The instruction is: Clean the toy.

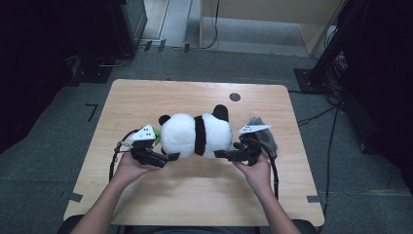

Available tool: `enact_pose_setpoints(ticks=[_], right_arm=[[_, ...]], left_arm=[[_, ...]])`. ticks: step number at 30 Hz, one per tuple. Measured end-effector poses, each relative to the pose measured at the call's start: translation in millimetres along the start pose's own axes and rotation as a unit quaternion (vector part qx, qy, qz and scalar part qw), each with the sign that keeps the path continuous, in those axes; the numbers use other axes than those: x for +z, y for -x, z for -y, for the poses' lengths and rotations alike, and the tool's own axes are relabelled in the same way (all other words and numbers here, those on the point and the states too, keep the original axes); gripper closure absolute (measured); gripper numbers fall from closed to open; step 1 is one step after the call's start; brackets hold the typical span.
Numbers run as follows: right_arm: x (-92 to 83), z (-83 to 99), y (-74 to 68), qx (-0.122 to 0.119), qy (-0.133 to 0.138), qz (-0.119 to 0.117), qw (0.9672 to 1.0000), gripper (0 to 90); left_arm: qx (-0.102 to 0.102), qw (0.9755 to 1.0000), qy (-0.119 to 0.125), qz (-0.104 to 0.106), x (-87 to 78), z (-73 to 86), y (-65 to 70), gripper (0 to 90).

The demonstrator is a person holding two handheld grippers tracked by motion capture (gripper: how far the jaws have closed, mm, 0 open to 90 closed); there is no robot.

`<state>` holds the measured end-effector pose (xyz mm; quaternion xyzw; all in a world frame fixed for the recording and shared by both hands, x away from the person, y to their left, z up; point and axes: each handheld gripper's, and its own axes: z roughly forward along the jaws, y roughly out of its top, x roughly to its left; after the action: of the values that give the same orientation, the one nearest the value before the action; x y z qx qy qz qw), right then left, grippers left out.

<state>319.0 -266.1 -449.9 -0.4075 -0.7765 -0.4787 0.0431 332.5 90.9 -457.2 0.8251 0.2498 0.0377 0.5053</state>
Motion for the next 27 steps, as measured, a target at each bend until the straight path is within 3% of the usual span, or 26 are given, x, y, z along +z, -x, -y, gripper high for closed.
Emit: enact_pose_setpoints(ticks=[4,8,13,15,17,18,20,22,25,27], right_arm=[[-1.5,-0.2,-2.2,-0.021,0.006,0.01,0.9997,38.0],[-3.8,-0.8,-7.5,-0.051,0.019,0.021,0.9983,35.2],[-6.8,-0.3,-9.4,-0.061,0.018,0.03,0.9975,35.2],[-8.2,0.2,-12.3,-0.07,0.017,0.039,0.9966,35.1],[-9.6,0.3,-15.1,-0.079,0.019,0.047,0.9956,35.1],[-10.1,0.3,-16.3,-0.083,0.018,0.05,0.9951,35.2],[-9.1,0.9,-18.5,-0.093,0.01,0.057,0.994,35.3],[-6.8,1.6,-20.6,-0.106,0.002,0.065,0.9923,35.5],[-2.8,2.2,-25.7,-0.117,-0.01,0.083,0.9896,39.3],[-1.4,2.4,-26.6,-0.119,-0.015,0.092,0.9885,41.0]], left_arm=[[-0.02,0.9998,-0.009,0.0,1.0,0.8,-1.6,15.3],[-0.069,0.9976,-0.002,0.012,0.8,1.7,-6.3,20.4],[-0.096,0.9953,-0.006,0.016,2.7,1.8,-7.1,19.6],[-0.134,0.9904,-0.01,0.03,4.6,3.5,-10.2,19.1],[-0.179,0.9826,-0.003,0.05,5.3,6.5,-14.0,19.2],[-0.192,0.9798,-0.002,0.054,5.4,6.8,-15.3,19.2],[-0.205,0.9773,0.005,0.054,3.9,7.1,-17.3,19.1],[-0.206,0.9772,0.009,0.051,2.6,7.4,-18.0,18.9],[-0.179,0.9833,-0.001,0.032,1.8,7.7,-15.8,18.3],[-0.165,0.986,-0.005,0.024,2.0,7.4,-14.1,17.9]])
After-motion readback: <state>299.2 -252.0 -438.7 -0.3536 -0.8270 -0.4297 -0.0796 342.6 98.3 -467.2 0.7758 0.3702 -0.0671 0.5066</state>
